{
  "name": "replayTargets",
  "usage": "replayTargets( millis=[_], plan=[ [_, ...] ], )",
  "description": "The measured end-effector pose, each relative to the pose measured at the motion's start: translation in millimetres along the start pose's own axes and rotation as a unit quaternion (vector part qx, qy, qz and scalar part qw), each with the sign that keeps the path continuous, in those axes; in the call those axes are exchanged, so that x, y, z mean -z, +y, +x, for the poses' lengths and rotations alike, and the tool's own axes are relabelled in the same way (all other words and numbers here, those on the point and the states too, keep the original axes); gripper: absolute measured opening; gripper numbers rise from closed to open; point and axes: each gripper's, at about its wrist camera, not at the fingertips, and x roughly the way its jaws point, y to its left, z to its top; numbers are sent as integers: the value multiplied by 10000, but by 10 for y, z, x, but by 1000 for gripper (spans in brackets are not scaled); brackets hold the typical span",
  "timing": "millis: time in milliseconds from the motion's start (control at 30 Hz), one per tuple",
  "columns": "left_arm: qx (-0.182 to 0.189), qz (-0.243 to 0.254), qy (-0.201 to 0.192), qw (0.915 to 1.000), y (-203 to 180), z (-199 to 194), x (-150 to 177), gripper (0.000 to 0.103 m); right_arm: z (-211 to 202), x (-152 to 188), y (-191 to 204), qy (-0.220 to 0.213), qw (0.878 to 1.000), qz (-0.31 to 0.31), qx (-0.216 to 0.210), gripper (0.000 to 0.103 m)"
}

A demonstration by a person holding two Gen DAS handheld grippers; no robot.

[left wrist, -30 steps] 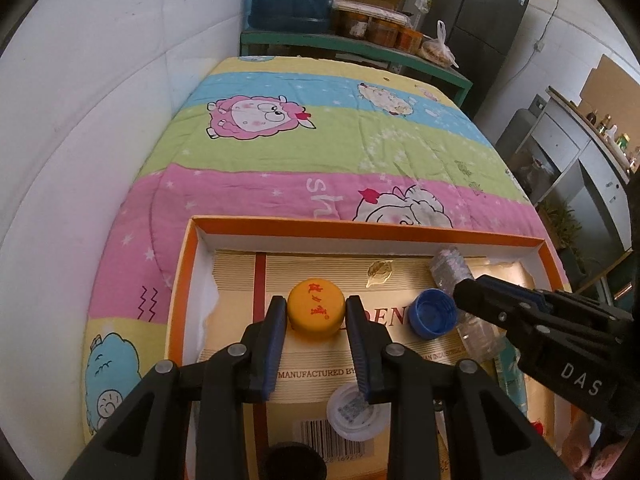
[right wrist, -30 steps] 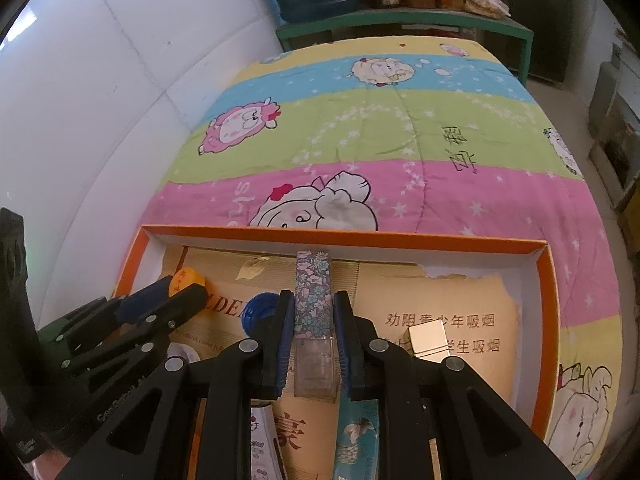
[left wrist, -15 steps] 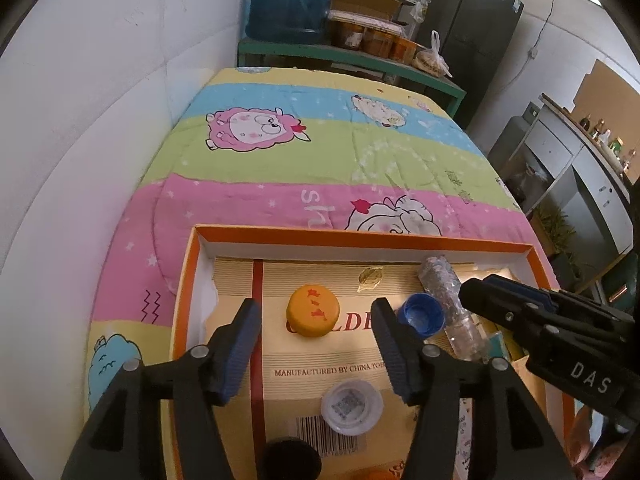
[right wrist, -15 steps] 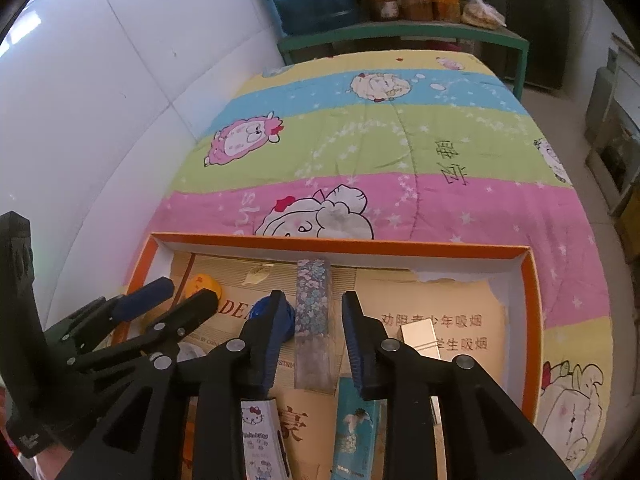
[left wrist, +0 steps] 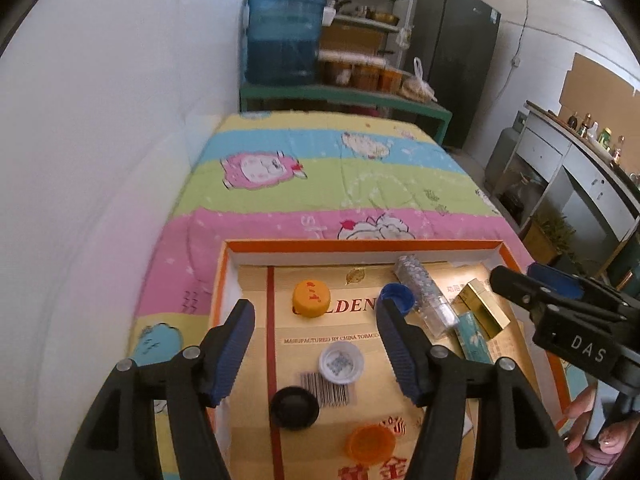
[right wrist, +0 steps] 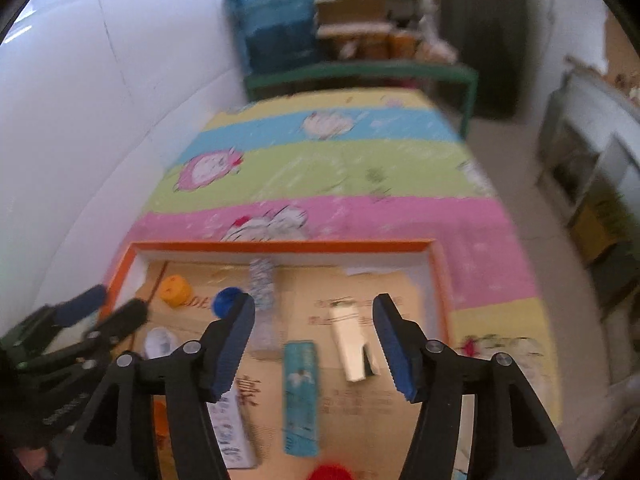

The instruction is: Organize rigid objects

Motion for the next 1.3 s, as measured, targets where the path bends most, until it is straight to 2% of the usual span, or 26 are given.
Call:
replayTargets(
  millis=[167,633,800,900,1133,1300],
  plan=[
    [-117,48,-324,9994,-51,-341,114,63,-331,177,17,-406,9989,-45,219,63],
    [-266,-92,-767,9967,-181,-1183,455,63,-1118,651,153,-949,9946,-126,406,63],
    [-640,-98,-1004,9928,-218,-1459,585,63,-1362,776,188,-1022,9940,-71,377,63],
    [-530,-119,-1086,9926,-237,-1623,673,63,-1524,852,218,-1074,9935,-74,369,63],
    [-520,-121,-1227,9910,-290,-1934,868,63,-1935,1080,324,-1273,9906,-168,462,63],
    [-500,-217,-1199,9913,-296,-2120,1010,63,-2179,1224,418,-1427,9877,-217,607,63]
  ],
)
